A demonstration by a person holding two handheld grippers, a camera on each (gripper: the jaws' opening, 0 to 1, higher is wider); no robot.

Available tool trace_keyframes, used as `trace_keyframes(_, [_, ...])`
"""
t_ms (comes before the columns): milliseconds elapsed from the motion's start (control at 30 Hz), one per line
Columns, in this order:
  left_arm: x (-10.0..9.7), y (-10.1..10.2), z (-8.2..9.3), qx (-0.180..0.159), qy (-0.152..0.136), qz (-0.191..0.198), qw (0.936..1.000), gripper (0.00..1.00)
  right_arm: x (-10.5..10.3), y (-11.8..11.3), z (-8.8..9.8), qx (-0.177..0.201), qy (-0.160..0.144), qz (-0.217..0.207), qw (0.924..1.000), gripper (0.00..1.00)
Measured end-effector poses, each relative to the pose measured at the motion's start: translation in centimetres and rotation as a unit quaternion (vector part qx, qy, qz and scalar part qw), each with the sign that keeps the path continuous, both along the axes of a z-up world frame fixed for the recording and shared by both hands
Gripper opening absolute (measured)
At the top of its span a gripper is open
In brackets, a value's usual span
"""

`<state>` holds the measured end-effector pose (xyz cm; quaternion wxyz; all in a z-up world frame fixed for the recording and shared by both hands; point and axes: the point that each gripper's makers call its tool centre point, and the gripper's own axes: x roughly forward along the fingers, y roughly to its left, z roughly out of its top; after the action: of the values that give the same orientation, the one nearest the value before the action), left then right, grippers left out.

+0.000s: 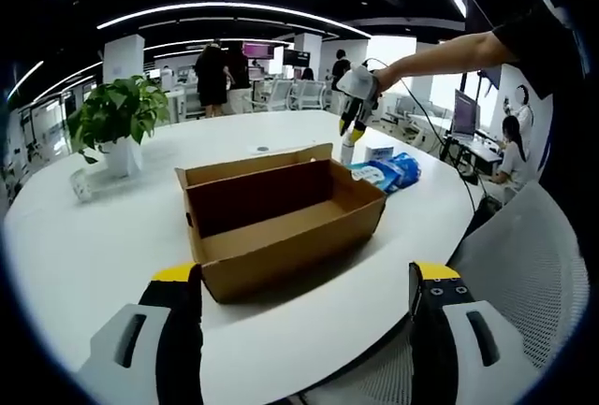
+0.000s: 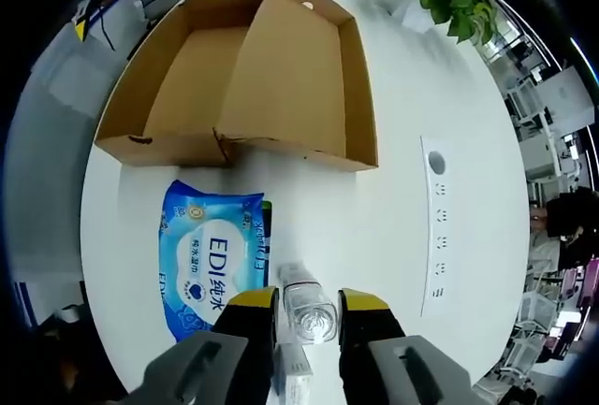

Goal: Operate the shoe box by opening the lid, removing the specified soft item, and placing it in the target area until the item is outside and the box remains undamaged.

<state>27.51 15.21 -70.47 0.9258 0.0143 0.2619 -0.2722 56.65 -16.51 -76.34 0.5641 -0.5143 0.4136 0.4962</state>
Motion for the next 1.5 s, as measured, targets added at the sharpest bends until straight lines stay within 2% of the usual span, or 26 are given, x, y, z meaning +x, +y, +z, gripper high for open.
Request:
trace_keyframes(433, [2.0,2.0,-0.6,0.019,0.009,0.010,0.9997,0.86,0.6,-0.2,-0.1,0.004,-0.003,-0.032,0.9995,0.19])
trace_keyframes(600, [3.0,2.6,-0.6,0.023,0.010,0.015,0.9996,0.83,0.6,0.0,0.1,0.010,-0.002,-0.032,0.9994,0.23])
trace_keyframes(933, [4.6,3.3,-1.4,0.027,0.016,0.018,0.9993,0.78,0.6,0.8,0.6,0.029,-0.002,-0.039,0.9988,0.25])
trace_keyframes(1267, [6.3,4.2,-2.0,0.037,0.012,0.036,0.9986,0.64,1.4,3.0,1.5,0.087,-0.007,-0.093,0.9918,0.27])
trace_keyframes(1333, [6.6,4.6,-2.0,0.042,0.012,0.046,0.9980,0.60,1.5,3.5,1.6,0.097,-0.008,-0.104,0.9898,0.27])
trace_keyframes(1500, [7.4,5.8,-2.2,0.024,0.025,0.083,0.9959,0.49,1.9,4.4,1.7,0.116,-0.024,-0.123,0.9853,0.27])
